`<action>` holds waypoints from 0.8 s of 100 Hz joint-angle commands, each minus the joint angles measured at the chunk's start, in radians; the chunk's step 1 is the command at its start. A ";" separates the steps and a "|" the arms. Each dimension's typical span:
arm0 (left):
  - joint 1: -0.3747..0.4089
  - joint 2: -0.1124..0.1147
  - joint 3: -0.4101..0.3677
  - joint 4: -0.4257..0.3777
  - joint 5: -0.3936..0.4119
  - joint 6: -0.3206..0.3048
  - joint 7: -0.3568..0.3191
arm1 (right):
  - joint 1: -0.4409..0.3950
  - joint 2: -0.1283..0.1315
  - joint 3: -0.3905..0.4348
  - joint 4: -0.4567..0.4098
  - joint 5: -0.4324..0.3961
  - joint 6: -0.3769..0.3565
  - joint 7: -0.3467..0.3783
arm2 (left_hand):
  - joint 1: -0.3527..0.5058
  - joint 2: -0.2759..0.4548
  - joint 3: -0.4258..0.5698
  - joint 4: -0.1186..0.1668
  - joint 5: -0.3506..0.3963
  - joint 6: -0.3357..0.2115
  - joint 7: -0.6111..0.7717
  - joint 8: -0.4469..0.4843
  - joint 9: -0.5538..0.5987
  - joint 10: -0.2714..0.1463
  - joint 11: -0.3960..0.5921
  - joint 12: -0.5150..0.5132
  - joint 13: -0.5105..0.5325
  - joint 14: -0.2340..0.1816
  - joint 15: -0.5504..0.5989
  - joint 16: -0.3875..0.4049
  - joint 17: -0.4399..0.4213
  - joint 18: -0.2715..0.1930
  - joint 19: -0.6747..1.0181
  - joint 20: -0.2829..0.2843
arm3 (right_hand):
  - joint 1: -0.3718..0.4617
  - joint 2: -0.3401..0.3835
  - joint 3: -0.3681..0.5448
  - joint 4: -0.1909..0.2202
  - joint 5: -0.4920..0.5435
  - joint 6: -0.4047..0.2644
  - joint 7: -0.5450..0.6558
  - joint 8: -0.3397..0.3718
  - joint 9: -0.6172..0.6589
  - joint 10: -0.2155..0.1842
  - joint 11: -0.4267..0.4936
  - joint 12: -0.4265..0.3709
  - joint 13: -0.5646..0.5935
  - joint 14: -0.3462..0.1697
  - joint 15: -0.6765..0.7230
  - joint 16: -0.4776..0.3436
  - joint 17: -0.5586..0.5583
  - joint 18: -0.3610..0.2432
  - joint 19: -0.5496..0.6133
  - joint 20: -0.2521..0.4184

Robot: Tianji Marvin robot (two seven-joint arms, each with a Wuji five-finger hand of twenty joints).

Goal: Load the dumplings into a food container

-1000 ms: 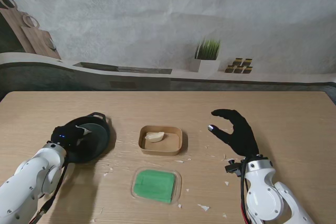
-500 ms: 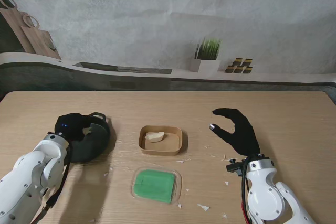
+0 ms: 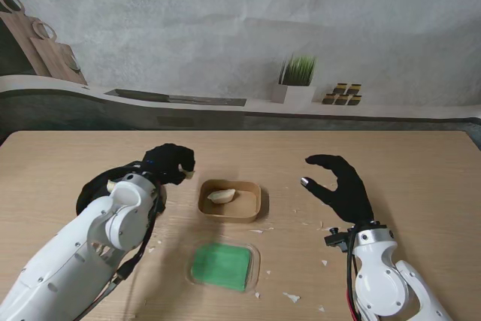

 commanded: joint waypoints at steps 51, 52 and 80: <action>-0.177 -0.097 0.266 0.136 -0.171 0.083 0.000 | -0.011 -0.009 0.010 -0.006 0.008 -0.015 0.012 | 0.074 0.051 0.049 0.033 0.045 -0.041 0.057 0.019 0.039 0.014 0.027 0.042 0.024 0.039 -0.006 0.031 0.013 -0.005 0.029 0.048 | 0.016 0.006 -0.031 0.050 0.003 -0.029 -0.008 0.014 0.011 0.008 -0.003 0.009 0.020 0.005 0.008 0.016 0.008 0.005 0.013 0.029; -0.176 -0.096 0.263 0.134 -0.170 0.082 -0.001 | -0.011 -0.009 0.010 -0.006 0.008 -0.014 0.013 | 0.075 0.052 0.047 0.033 0.044 -0.041 0.056 0.019 0.037 0.014 0.027 0.042 0.022 0.039 -0.006 0.032 0.011 -0.005 0.027 0.050 | 0.016 0.006 -0.031 0.050 0.003 -0.030 -0.008 0.014 0.012 0.008 -0.003 0.009 0.020 0.005 0.008 0.016 0.008 0.005 0.013 0.029; -0.026 -0.017 0.036 -0.013 0.077 -0.041 -0.076 | -0.010 -0.007 0.004 -0.007 0.009 -0.007 0.018 | -0.402 0.132 -0.019 0.092 -0.405 0.048 -0.398 -0.094 -0.558 0.051 0.117 -0.360 -0.547 0.007 -0.024 -0.336 -0.577 -0.034 -0.134 0.113 | 0.013 0.004 -0.028 0.050 0.001 -0.027 -0.007 0.014 0.011 0.008 -0.003 0.009 0.019 0.006 0.008 0.016 0.006 0.004 0.013 0.029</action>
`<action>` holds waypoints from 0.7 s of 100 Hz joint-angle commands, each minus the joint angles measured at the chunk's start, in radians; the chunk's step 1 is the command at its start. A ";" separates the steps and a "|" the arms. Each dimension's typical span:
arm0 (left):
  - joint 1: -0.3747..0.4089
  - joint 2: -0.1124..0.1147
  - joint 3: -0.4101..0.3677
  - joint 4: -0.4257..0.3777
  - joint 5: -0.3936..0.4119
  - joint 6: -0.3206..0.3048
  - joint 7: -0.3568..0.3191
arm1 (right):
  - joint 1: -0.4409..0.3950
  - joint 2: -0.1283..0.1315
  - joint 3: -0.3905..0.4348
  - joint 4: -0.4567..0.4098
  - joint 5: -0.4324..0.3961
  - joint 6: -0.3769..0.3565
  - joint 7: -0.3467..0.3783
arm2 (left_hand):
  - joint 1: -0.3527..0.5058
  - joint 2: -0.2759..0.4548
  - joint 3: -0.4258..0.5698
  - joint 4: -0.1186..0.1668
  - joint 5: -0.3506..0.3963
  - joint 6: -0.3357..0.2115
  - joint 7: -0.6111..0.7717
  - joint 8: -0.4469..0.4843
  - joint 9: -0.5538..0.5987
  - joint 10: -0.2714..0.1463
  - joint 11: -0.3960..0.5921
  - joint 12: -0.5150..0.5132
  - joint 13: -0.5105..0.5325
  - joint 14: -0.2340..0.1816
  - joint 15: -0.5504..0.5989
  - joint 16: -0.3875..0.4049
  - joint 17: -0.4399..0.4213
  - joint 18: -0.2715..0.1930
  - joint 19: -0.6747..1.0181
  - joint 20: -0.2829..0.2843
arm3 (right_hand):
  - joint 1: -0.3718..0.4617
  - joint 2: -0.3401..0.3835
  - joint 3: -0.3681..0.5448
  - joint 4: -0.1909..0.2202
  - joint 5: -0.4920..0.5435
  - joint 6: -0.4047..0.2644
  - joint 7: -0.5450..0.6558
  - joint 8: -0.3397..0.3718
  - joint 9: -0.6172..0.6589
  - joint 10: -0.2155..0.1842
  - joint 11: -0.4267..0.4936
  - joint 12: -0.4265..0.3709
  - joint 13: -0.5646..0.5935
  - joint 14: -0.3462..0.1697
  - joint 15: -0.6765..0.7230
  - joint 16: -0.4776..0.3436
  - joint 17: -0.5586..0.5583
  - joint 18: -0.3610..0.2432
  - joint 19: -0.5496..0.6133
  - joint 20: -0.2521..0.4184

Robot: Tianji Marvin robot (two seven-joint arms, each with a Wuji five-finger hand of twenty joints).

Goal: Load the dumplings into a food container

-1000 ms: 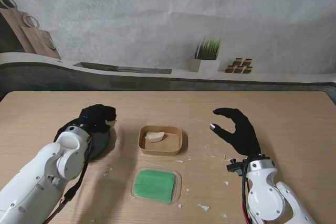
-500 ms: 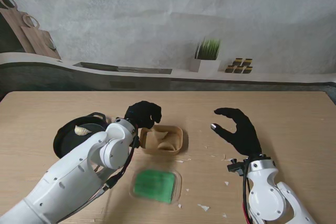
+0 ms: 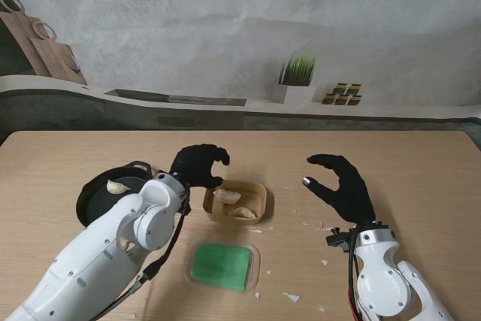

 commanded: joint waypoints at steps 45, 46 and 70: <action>0.276 0.131 -0.549 -0.162 0.289 -0.296 -0.343 | -0.005 -0.006 -0.009 -0.006 -0.007 0.002 0.015 | -0.063 0.074 -0.093 0.041 -0.282 -0.052 -0.321 -0.163 -0.379 0.009 -0.158 -0.245 -0.353 -0.011 -0.245 -0.286 -0.295 -0.009 -0.255 -0.130 | 0.006 -0.001 -0.018 0.049 -0.004 -0.023 -0.005 0.015 0.012 0.008 -0.002 0.008 0.021 0.006 0.008 0.016 0.007 0.006 0.013 0.029; 0.278 0.131 -0.554 -0.160 0.293 -0.298 -0.346 | -0.005 -0.006 -0.009 -0.006 -0.008 0.002 0.015 | -0.062 0.074 -0.094 0.041 -0.282 -0.051 -0.321 -0.163 -0.375 0.007 -0.154 -0.243 -0.345 -0.012 -0.240 -0.284 -0.291 -0.008 -0.254 -0.129 | 0.005 0.000 -0.018 0.049 -0.005 -0.022 -0.005 0.015 0.013 0.008 -0.002 0.009 0.021 0.007 0.008 0.016 0.007 0.005 0.013 0.029; 0.262 0.142 -0.583 -0.051 0.342 -0.297 -0.344 | 0.000 -0.005 -0.021 -0.001 -0.013 0.012 0.014 | 0.036 0.070 -0.005 0.042 -0.172 -0.028 -0.168 -0.084 -0.205 0.013 -0.015 -0.113 -0.162 -0.038 -0.060 -0.180 -0.095 -0.144 -0.083 -0.065 | 0.000 -0.003 -0.011 0.048 -0.006 -0.020 -0.005 0.015 0.013 0.009 -0.003 0.008 0.019 0.006 0.007 0.015 0.005 0.004 0.013 0.030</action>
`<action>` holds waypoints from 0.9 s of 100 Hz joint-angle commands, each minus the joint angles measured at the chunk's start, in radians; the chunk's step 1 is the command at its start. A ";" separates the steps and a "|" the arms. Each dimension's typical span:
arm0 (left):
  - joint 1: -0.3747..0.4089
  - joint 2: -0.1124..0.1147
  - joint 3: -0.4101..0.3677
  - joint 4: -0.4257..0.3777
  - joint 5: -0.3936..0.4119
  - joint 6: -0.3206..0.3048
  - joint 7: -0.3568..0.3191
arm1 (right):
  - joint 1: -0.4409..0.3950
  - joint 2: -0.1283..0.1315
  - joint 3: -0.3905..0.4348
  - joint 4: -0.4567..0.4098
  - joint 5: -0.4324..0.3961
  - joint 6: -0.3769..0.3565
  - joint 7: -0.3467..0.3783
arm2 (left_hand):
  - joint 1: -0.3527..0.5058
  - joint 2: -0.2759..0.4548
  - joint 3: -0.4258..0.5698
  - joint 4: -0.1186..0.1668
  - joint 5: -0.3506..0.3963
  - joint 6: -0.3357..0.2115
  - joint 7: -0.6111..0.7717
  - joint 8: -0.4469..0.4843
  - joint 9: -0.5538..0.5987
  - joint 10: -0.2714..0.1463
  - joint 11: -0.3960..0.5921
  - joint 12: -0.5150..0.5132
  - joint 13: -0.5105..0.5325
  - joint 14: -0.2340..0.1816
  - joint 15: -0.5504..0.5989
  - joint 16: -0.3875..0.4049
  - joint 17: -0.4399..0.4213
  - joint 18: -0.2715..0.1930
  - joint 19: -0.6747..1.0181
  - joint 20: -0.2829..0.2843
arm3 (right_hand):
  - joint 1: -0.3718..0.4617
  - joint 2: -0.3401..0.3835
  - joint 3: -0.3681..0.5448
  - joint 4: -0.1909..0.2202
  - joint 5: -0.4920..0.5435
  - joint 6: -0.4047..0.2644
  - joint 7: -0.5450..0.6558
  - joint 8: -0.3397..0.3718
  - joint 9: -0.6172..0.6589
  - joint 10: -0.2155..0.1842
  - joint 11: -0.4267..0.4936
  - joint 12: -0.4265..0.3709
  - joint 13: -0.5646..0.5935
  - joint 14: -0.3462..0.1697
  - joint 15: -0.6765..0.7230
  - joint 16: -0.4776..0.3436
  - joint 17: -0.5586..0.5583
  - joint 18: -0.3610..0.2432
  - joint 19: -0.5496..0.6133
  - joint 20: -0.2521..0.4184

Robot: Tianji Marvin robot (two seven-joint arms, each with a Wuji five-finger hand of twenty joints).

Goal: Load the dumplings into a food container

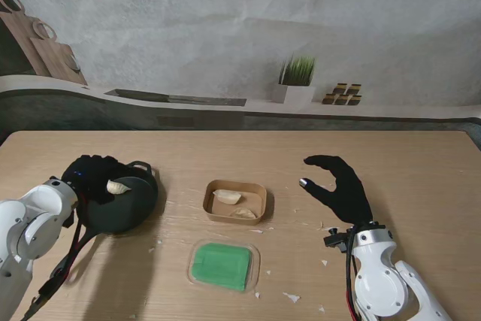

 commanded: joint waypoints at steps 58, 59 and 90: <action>-0.161 0.018 0.166 0.259 0.014 0.089 0.046 | -0.003 -0.008 -0.007 -0.001 -0.002 0.013 0.011 | 0.070 -0.006 0.069 0.017 0.017 -0.013 0.031 0.031 0.006 -0.015 0.032 0.029 0.018 -0.023 0.049 0.025 0.033 -0.046 0.040 0.014 | 0.001 -0.006 -0.003 0.048 -0.009 -0.020 -0.004 0.015 0.008 0.008 -0.003 0.008 0.017 0.004 0.007 0.016 0.002 0.001 0.013 0.031; -0.163 0.018 0.169 0.261 0.014 0.091 0.046 | -0.004 -0.008 -0.007 -0.001 -0.001 0.013 0.011 | 0.071 -0.006 0.069 0.017 0.018 -0.012 0.031 0.031 0.005 -0.011 0.032 0.029 0.019 -0.023 0.049 0.025 0.033 -0.046 0.040 0.014 | 0.001 -0.006 -0.003 0.048 -0.008 -0.020 -0.004 0.015 0.009 0.008 -0.003 0.008 0.016 0.004 0.007 0.016 0.003 0.001 0.013 0.031; -0.212 0.019 0.237 0.327 -0.002 0.131 0.058 | -0.003 -0.008 -0.005 0.001 -0.003 0.015 0.010 | 0.070 -0.012 0.077 0.015 0.036 -0.010 0.050 0.040 -0.001 -0.011 0.044 0.033 0.014 -0.024 0.058 0.027 0.031 -0.048 0.040 0.013 | 0.004 -0.006 -0.002 0.049 -0.008 -0.020 -0.003 0.015 0.008 0.007 -0.002 0.008 0.018 0.005 0.008 0.016 0.003 0.001 0.013 0.031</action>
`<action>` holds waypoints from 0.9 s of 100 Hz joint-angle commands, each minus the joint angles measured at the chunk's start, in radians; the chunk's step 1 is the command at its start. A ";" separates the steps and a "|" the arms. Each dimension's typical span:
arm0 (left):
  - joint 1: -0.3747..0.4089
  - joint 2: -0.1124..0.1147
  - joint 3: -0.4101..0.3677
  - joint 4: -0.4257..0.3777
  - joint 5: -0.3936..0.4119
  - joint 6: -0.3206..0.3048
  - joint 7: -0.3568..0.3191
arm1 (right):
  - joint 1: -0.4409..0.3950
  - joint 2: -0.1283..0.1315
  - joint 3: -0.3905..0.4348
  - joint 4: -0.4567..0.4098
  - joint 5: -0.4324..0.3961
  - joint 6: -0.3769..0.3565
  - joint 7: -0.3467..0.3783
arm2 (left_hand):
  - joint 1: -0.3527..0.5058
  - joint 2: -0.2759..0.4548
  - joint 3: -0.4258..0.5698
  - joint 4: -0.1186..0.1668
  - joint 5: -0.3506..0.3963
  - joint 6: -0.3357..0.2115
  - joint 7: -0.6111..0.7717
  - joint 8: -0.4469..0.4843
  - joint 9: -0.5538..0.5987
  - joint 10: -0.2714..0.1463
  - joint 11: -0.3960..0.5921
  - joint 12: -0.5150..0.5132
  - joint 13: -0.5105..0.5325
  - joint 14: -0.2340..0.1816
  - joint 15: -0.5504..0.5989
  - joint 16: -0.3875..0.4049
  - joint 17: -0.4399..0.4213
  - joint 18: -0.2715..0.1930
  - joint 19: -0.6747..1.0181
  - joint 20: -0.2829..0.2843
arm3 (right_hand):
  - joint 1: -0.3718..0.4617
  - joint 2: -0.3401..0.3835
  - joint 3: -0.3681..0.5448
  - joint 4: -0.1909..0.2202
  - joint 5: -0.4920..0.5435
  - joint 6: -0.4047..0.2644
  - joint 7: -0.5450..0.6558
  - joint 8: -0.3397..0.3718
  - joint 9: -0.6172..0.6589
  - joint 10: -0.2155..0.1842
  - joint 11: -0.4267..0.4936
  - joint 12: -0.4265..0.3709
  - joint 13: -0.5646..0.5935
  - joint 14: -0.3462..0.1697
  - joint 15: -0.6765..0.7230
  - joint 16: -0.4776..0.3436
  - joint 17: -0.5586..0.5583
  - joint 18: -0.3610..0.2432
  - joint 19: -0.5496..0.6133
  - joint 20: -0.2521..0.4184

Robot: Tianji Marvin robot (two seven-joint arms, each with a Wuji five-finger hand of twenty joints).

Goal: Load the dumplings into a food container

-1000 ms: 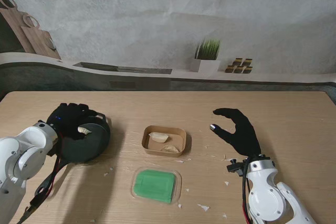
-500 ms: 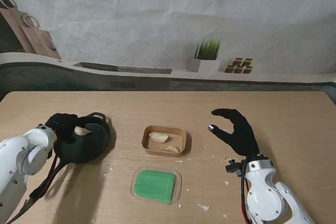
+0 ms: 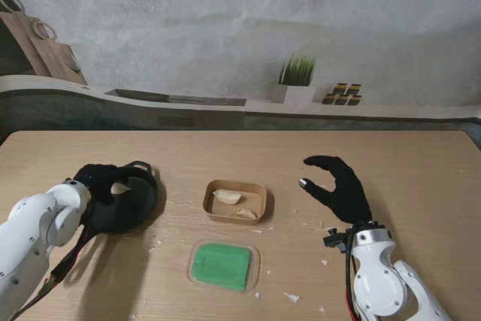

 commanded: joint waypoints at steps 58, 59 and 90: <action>-0.049 -0.001 0.108 0.101 0.001 0.061 0.066 | -0.004 -0.007 0.001 0.002 0.000 0.003 0.011 | 0.055 -0.047 0.090 0.012 0.059 0.027 0.118 0.061 0.040 -0.011 0.116 0.096 0.038 0.002 0.164 0.118 0.054 -0.006 0.122 0.051 | 0.006 -0.006 -0.007 0.049 -0.009 -0.021 -0.003 0.015 0.008 0.007 -0.001 0.008 0.018 0.006 0.009 0.016 0.004 0.002 0.013 0.031; -0.050 -0.001 0.110 0.103 0.001 0.063 0.067 | -0.004 -0.007 0.001 0.002 0.000 0.003 0.011 | 0.057 -0.048 0.091 0.012 0.059 0.027 0.120 0.063 0.040 -0.011 0.117 0.097 0.039 0.003 0.165 0.119 0.055 -0.007 0.123 0.051 | 0.006 -0.006 -0.007 0.049 -0.009 -0.021 -0.002 0.015 0.008 0.006 -0.001 0.008 0.018 0.006 0.009 0.016 0.004 0.003 0.013 0.031; -0.084 -0.002 0.187 0.174 -0.022 0.112 0.120 | -0.003 -0.007 0.001 0.005 -0.004 0.002 0.010 | 0.105 -0.077 0.130 0.005 0.073 0.042 0.270 0.140 0.097 -0.009 0.182 0.161 0.123 -0.012 0.240 0.178 0.171 -0.031 0.166 0.039 | 0.010 -0.006 -0.012 0.050 -0.009 -0.020 -0.002 0.015 0.008 0.005 0.000 0.008 0.019 0.006 0.010 0.017 0.005 0.002 0.013 0.032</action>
